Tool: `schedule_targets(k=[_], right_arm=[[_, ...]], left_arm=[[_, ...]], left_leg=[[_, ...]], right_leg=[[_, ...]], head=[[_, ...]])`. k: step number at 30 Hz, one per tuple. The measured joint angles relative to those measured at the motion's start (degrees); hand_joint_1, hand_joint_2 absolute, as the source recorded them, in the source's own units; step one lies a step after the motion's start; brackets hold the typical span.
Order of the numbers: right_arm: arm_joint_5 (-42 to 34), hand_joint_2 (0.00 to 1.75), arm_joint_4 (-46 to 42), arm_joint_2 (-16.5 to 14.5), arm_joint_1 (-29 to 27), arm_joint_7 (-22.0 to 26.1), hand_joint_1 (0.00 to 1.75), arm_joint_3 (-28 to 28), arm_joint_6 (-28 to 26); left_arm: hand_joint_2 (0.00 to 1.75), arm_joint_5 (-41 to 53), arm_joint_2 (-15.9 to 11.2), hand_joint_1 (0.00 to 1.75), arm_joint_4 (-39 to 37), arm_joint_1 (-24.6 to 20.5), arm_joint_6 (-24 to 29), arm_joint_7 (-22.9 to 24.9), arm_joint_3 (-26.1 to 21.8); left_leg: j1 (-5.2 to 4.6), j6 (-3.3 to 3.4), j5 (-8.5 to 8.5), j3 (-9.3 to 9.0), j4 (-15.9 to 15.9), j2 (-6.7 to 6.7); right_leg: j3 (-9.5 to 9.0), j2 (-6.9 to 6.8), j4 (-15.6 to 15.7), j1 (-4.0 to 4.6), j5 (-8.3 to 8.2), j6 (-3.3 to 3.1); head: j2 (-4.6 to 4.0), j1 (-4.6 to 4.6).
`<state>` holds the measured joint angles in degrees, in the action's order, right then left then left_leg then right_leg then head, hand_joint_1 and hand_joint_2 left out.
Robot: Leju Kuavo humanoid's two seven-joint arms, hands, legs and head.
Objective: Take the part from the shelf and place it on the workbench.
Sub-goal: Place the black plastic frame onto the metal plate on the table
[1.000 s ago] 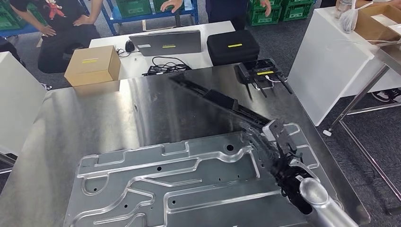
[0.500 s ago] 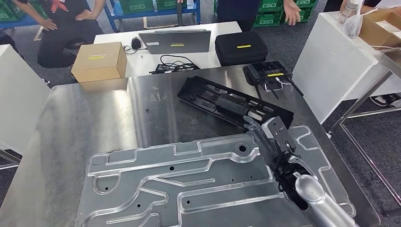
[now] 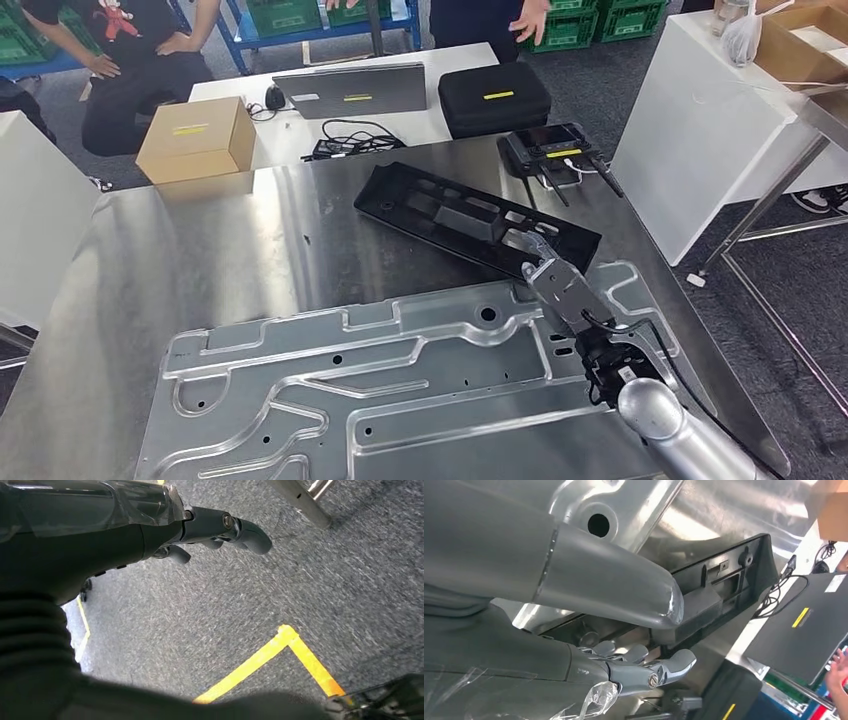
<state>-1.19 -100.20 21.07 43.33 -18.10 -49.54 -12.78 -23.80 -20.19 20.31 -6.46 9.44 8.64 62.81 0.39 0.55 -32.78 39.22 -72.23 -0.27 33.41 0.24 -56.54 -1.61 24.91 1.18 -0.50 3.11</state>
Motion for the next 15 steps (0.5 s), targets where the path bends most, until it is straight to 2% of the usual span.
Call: schedule_targets(k=[1,2,4,5,6,8,10,11,12,14,15], right_arm=[[0.38,0.0,-0.22,0.0,0.0,-0.18,0.0,-0.04,0.02],[0.81,0.0,-0.43,0.0,0.04,-0.4,0.0,-0.07,0.1],[2.32,0.0,-0.97,0.01,0.29,-1.26,0.0,-0.07,0.67],[3.36,0.0,-1.22,0.02,0.48,-1.91,0.0,-0.08,1.16],[4.31,0.0,-1.46,0.03,0.66,-2.65,0.0,-0.11,1.71],[5.75,0.0,-1.81,0.05,0.89,-4.18,0.0,-0.2,2.81],[6.72,0.0,-2.16,0.24,1.17,-5.64,0.0,-0.25,3.75],[7.29,0.0,-2.36,0.41,1.44,-6.42,0.0,-0.25,4.27],[7.93,0.0,-2.52,0.64,1.74,-7.25,0.0,-0.26,4.86],[9.3,0.0,-2.73,1.1,2.3,-8.99,0.0,-0.32,6.33],[10.06,0.0,-2.77,1.33,2.52,-9.86,0.0,-0.4,7.21]], left_arm=[[0.0,0.0,0.08,0.0,0.0,-0.01,-0.08,-0.04,-0.01],[0.0,0.0,0.14,0.0,0.0,-0.02,-0.15,-0.1,-0.01],[0.0,0.01,0.19,0.0,-0.01,0.0,-0.2,-0.42,-0.01],[0.0,0.02,0.19,0.0,-0.01,0.0,-0.25,-0.69,-0.01],[0.0,0.02,0.19,0.0,-0.01,-0.02,-0.31,-0.97,-0.01],[0.0,0.04,0.2,0.0,0.0,-0.1,-0.5,-1.57,-0.01],[0.0,0.08,0.27,0.0,0.0,-0.16,-0.68,-2.16,-0.01],[0.0,0.11,0.33,0.0,0.0,-0.2,-0.76,-2.44,-0.01],[0.0,0.14,0.43,0.0,0.0,-0.24,-0.89,-2.73,-0.01],[0.0,0.2,0.67,0.0,0.0,-0.26,-1.21,-3.22,-0.01],[0.0,0.24,0.8,0.0,0.0,-0.23,-1.37,-3.49,-0.01]], left_leg=[[0.01,0.07,0.48,0.15,-0.18,0.0],[-0.01,0.25,1.95,-0.87,2.04,0.0],[-0.21,0.95,5.85,-4.99,10.67,-0.02],[-0.43,1.28,7.24,-6.63,14.19,-0.02],[-0.65,1.55,7.99,-7.6,16.33,-0.01],[-1.04,1.87,8.43,-7.73,17.07,0.0],[-0.83,2.42,9.19,-7.73,17.83,0.09],[-0.71,2.79,9.67,-7.66,18.26,0.17],[-0.6,3.11,10.1,-7.51,18.59,0.24],[-0.72,3.55,10.65,-6.85,18.62,0.31],[-0.74,3.61,10.92,-6.49,18.6,0.31]], right_leg=[[-0.02,0.0,0.0,0.01,0.01,-0.01],[-0.07,0.01,0.0,0.03,0.01,-0.01],[-0.21,0.02,0.0,0.09,-0.05,0.07],[-0.23,0.04,0.02,0.15,-0.13,0.19],[-0.21,0.03,0.04,0.17,-0.23,0.37],[-0.19,0.01,0.27,0.11,-0.54,0.92],[0.05,-0.02,-0.11,0.04,0.07,1.55],[0.58,-0.02,-1.48,0.05,1.45,1.76],[1.57,-0.02,-4.17,0.07,3.62,1.89],[4.19,-0.01,-11.78,0.1,8.32,2.09],[5.01,-0.01,-14.75,0.1,9.59,2.23]], head=[[0.0,0.01],[0.0,0.01],[0.0,0.01],[0.0,0.0],[0.0,0.0],[0.0,-0.02],[0.0,-0.04],[0.0,-0.06],[0.01,-0.08],[0.01,-0.09],[0.01,-0.09]])
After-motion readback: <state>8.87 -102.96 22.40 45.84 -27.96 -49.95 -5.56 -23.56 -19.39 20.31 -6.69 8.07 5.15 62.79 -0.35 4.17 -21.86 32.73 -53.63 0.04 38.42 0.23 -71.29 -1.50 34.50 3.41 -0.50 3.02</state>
